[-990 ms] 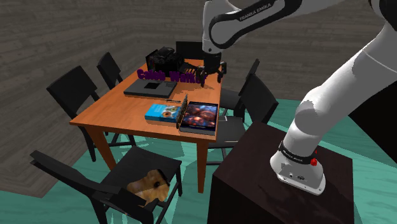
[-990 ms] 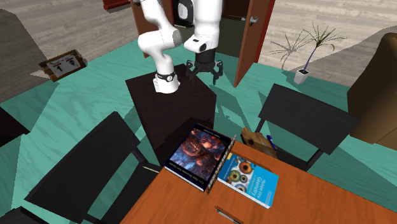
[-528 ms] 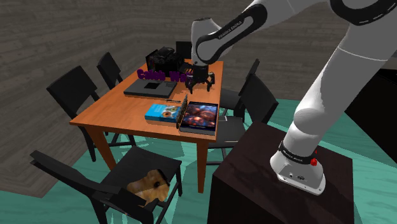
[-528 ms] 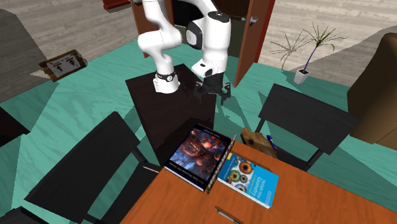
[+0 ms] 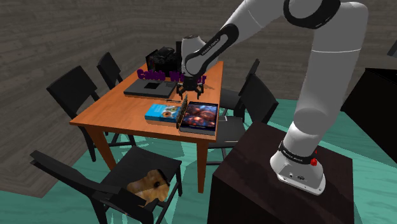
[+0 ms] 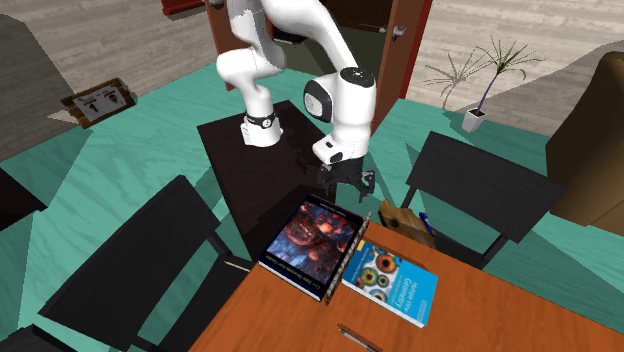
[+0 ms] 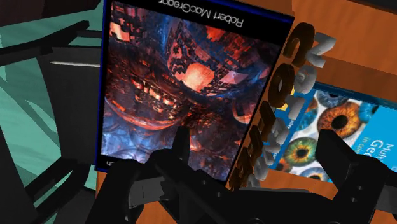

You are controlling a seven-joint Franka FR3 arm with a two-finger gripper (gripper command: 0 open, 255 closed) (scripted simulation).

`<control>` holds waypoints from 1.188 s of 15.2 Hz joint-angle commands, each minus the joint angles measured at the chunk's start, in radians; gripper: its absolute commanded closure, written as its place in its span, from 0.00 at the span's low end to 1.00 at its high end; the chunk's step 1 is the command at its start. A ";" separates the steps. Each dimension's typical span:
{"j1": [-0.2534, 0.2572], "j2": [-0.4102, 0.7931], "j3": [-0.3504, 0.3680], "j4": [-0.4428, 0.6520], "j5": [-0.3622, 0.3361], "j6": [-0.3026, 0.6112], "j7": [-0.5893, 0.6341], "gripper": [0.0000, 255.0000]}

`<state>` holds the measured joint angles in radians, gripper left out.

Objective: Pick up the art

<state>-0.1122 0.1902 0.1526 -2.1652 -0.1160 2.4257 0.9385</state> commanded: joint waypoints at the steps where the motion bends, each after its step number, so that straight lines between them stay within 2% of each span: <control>1: 0.003 0.079 -0.013 0.057 -0.014 0.028 0.051 0.00; 9: 0.026 0.382 -0.073 0.326 -0.021 0.088 0.208 0.00; 18: 0.033 0.466 -0.085 0.344 -0.031 0.155 0.222 0.00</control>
<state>-0.0799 0.6499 0.0685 -1.8225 -0.1458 2.5744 1.1590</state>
